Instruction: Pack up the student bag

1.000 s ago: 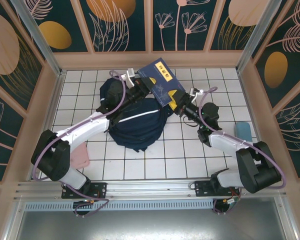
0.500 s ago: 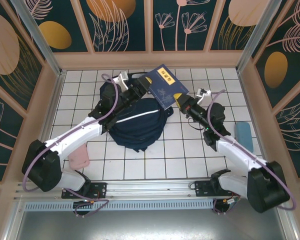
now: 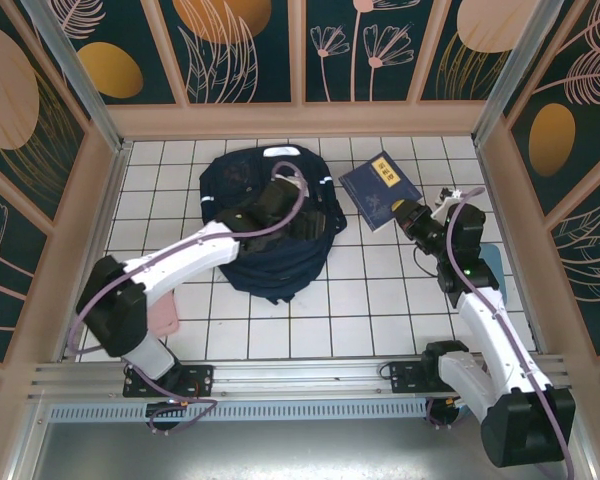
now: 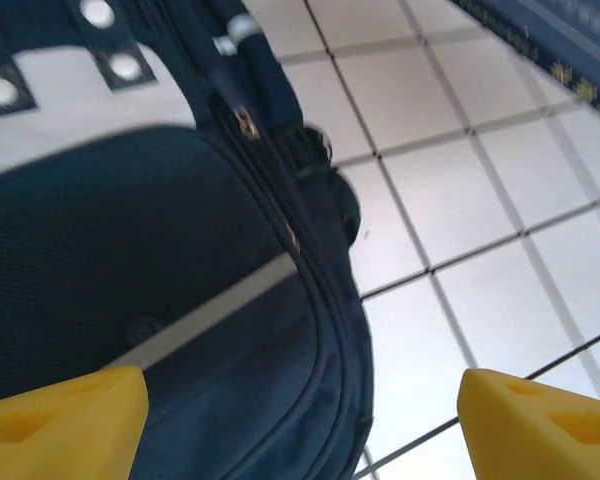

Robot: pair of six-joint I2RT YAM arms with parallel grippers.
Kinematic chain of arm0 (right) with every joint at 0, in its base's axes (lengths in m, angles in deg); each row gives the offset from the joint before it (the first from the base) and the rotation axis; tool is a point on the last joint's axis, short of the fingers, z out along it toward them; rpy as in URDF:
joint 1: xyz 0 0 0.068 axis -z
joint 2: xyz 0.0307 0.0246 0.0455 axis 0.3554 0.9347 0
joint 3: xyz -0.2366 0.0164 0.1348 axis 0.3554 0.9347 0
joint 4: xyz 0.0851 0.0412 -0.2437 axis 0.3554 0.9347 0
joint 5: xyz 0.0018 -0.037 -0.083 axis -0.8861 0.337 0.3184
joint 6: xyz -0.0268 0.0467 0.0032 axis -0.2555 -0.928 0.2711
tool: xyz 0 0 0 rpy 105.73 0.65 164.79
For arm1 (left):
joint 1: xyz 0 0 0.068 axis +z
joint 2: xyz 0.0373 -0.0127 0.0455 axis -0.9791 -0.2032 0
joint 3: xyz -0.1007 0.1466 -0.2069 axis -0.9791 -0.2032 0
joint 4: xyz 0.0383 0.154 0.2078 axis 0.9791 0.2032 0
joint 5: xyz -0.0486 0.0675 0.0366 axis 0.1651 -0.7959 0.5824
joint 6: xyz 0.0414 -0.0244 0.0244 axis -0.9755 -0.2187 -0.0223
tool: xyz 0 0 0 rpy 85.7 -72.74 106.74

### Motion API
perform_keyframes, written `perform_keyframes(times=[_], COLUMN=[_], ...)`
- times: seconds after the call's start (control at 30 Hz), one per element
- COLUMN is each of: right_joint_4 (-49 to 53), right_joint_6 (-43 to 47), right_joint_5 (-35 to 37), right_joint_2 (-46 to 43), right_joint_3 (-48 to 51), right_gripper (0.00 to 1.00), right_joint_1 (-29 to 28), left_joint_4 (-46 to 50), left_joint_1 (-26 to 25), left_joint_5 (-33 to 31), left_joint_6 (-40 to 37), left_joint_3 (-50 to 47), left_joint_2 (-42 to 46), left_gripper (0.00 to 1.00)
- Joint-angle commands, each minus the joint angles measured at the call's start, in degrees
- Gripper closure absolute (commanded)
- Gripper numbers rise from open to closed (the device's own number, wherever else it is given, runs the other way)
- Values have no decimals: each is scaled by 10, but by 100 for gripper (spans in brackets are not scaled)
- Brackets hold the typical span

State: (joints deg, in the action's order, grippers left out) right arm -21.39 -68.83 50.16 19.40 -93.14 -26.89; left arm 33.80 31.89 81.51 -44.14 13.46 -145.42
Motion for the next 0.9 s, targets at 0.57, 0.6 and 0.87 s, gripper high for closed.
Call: perform_keyframes(times=[0.57, 0.6, 0.87], right_joint_4=[8, 8, -5], right_joint_6=[2, 1, 3], right_joint_5=[-32, -33, -57], right_joint_2=[-13, -14, -13], right_joint_3=[38, 39, 57], right_gripper=[99, 99, 99], right_joint_1=[15, 16, 15], left_joint_4=[206, 201, 140], left_joint_1=[-41, -41, -41], left_joint_5=[-216, -223, -264], left_joint_6=[-130, -131, -136], left_joint_3=[156, 159, 141], left_joint_2=[-198, -194, -131], left_gripper=[52, 62, 92])
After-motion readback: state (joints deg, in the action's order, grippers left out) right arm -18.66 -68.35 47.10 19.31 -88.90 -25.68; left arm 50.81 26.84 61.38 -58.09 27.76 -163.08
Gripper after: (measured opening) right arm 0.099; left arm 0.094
